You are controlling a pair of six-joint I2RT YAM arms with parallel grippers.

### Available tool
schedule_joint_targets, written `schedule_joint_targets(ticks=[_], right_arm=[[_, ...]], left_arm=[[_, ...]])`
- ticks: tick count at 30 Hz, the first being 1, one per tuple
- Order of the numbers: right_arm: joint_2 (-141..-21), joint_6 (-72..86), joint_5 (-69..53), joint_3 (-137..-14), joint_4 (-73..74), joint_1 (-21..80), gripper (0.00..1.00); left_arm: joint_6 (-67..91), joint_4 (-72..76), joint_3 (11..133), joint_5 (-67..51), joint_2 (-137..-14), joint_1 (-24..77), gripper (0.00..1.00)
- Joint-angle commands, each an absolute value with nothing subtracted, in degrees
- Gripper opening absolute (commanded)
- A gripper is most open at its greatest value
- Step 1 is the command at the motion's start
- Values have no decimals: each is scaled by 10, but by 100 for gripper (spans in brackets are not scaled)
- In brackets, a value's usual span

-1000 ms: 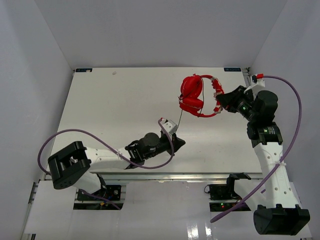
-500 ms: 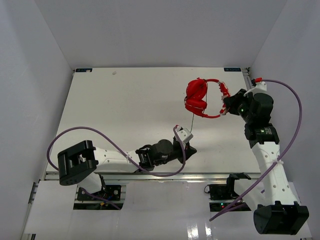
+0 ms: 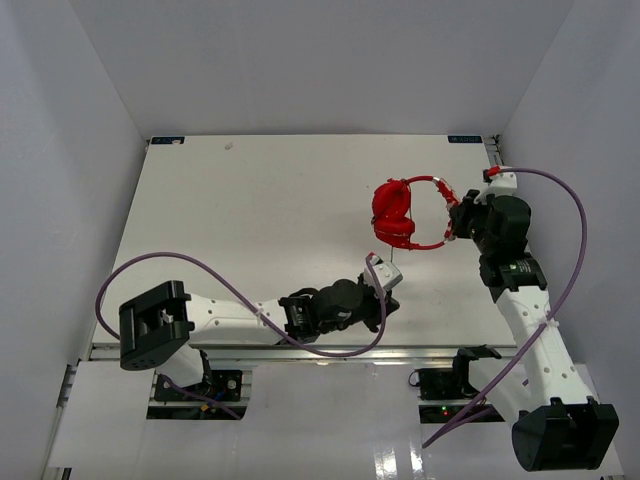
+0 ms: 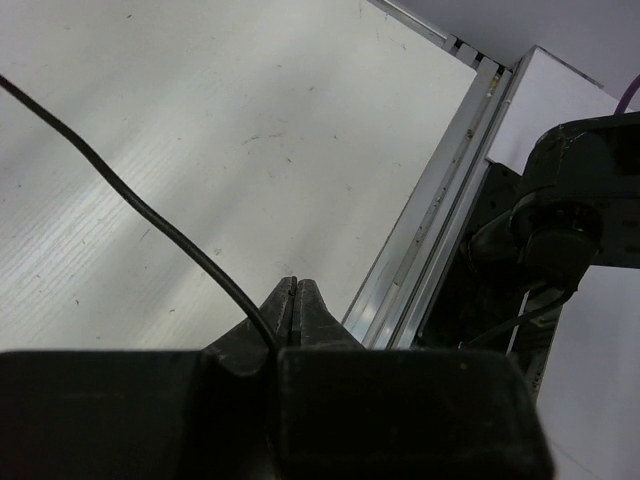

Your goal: Wrap the headphones

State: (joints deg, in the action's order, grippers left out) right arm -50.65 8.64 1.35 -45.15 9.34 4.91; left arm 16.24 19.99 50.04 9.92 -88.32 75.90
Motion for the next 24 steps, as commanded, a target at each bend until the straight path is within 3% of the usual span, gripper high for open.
schedule_joint_targets(ticks=[1,13,24], right_arm=[[-490,38,65,-437,8,78,8],[-482,-73,98,-403,14,157,8],[-491,-74,42,-384,49,192,8]], left_arm=[[130,126,578,74,-906,773,7],[82,-33,689,98,-902,764,9],[142,32,661,66,-883,736,11]])
